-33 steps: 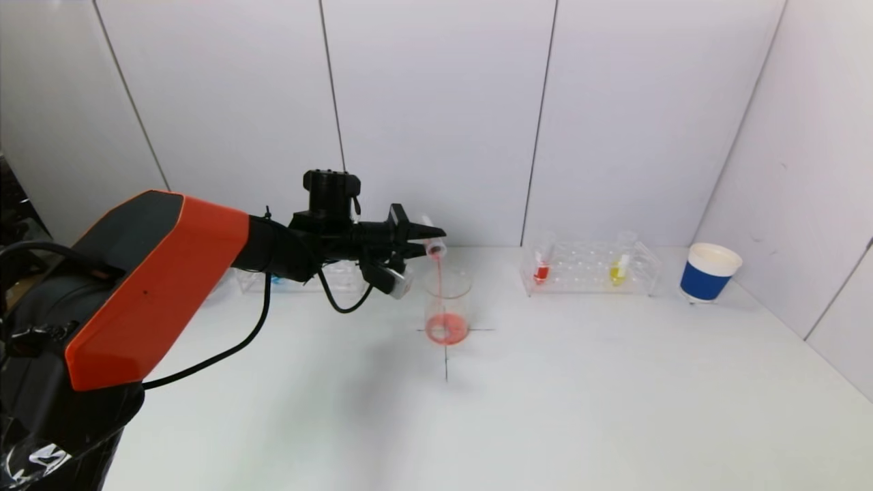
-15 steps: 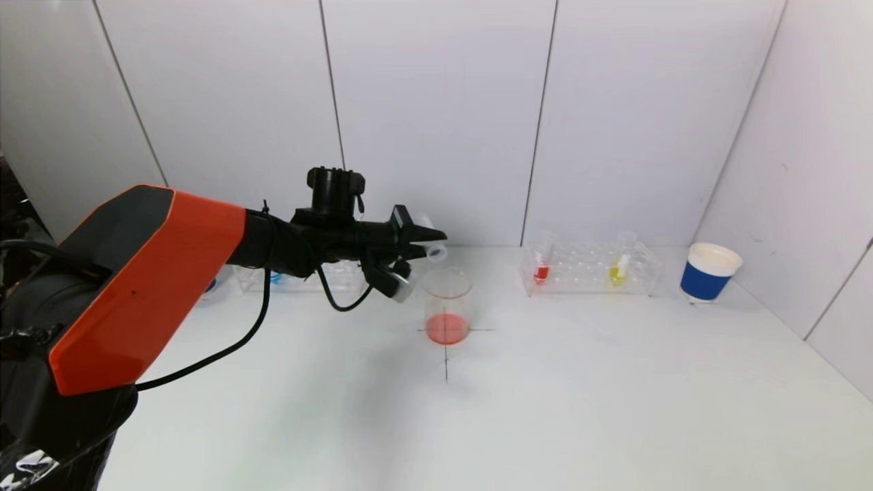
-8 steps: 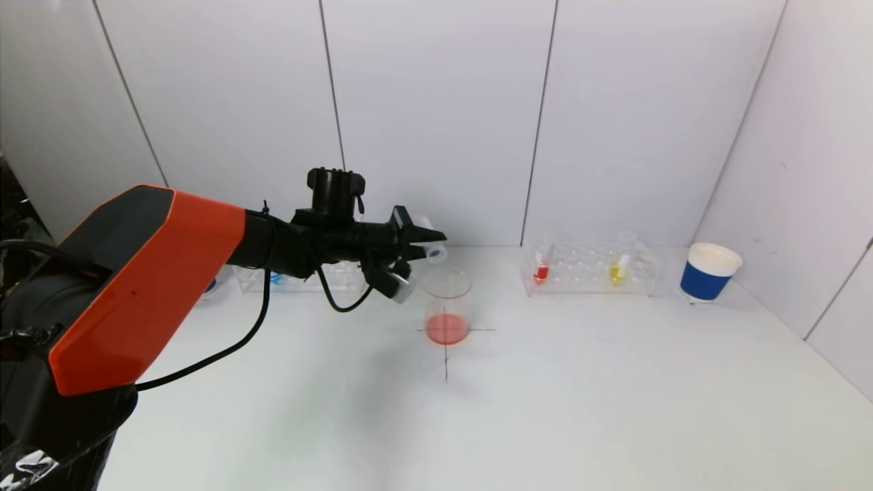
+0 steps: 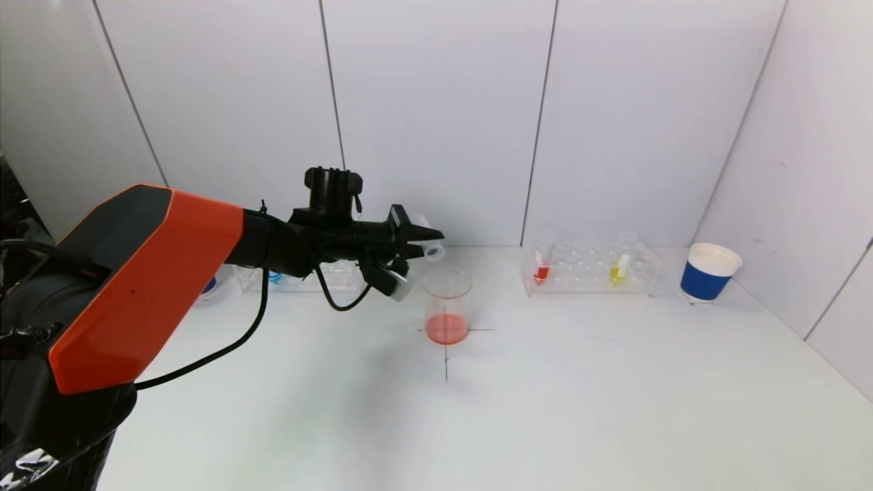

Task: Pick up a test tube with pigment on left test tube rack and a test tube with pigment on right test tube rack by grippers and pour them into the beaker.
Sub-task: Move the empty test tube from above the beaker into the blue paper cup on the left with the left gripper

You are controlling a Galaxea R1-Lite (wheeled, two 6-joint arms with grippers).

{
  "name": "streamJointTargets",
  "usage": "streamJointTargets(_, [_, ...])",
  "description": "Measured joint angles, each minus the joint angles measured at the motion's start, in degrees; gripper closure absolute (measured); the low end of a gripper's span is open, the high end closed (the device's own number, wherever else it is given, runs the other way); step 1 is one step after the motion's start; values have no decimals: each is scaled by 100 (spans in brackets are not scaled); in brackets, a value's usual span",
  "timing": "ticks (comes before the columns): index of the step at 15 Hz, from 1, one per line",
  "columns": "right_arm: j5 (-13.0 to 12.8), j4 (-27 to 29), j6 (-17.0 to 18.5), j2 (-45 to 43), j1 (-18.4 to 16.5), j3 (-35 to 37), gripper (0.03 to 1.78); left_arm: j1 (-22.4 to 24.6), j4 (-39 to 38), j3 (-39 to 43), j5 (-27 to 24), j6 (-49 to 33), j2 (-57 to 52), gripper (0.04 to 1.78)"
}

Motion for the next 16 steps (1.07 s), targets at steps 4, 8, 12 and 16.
streamJointTargets(4, [2, -2, 0, 0, 0, 0, 5, -4, -204, -2, -9, -608, 57, 137])
streamJointTargets(8, [5, 0, 0, 0, 0, 0, 5, -11, -1201, 63, 85, -2037, 90, 137])
streamJointTargets(12, [2, 0, 2, 0, 0, 0, 5, 46, -1882, 45, 1095, -3396, -113, 137])
streamJointTargets(16, [2, 2, 2, 0, 0, 0, 5, 176, -1218, 54, 2737, -4760, -778, 137])
